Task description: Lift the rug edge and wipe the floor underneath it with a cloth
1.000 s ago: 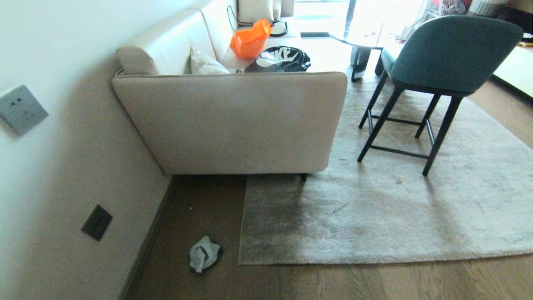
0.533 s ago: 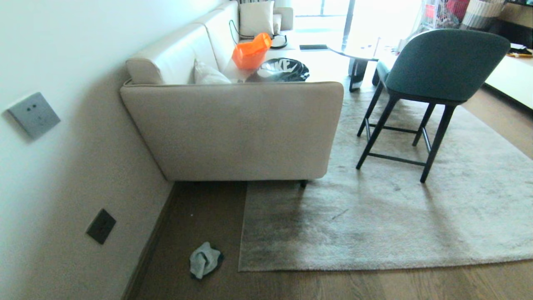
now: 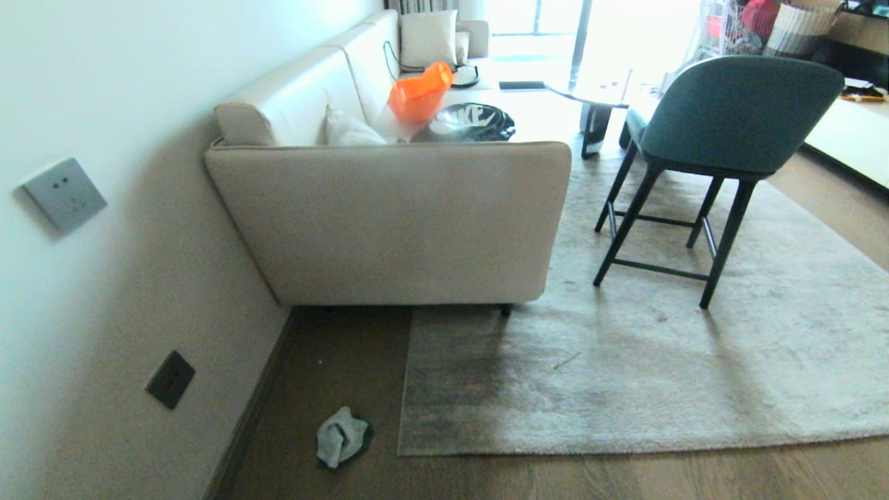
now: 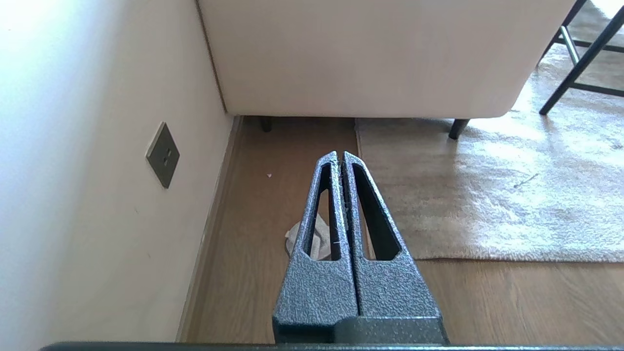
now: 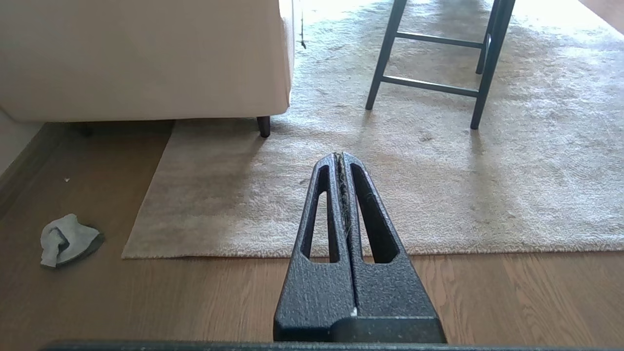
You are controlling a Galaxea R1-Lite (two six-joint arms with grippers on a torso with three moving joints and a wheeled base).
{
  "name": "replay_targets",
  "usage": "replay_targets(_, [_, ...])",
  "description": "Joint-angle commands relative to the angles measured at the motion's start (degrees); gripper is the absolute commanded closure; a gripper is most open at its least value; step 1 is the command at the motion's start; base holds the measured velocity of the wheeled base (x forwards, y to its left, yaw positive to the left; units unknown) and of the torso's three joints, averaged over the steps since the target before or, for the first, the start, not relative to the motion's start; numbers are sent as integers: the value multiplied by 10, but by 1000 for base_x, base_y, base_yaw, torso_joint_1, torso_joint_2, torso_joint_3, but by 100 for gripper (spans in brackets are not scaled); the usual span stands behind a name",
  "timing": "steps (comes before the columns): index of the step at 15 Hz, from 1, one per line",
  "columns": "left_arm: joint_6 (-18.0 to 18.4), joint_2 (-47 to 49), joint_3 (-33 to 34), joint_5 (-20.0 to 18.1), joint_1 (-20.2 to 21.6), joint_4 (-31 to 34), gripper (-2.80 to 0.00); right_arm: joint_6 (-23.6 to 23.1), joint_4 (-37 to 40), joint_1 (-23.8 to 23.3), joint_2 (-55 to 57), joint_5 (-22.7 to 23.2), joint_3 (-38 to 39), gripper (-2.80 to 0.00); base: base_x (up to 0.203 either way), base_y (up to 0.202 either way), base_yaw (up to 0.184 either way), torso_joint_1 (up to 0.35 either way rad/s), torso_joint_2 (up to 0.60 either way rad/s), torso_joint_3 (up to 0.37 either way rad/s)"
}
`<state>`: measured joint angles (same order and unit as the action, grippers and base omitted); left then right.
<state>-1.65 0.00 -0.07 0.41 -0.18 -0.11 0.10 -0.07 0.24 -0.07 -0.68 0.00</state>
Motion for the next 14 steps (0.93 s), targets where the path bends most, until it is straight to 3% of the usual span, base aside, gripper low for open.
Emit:
replay_targets(1, [0, 0, 0, 0, 0, -1, 0, 0, 0, 0, 1, 0, 0, 0, 0, 0, 0, 0, 0, 0])
replay_targets(14, [0, 0, 0, 0, 0, -1, 0, 0, 0, 0, 1, 0, 0, 0, 0, 0, 0, 0, 0, 0])
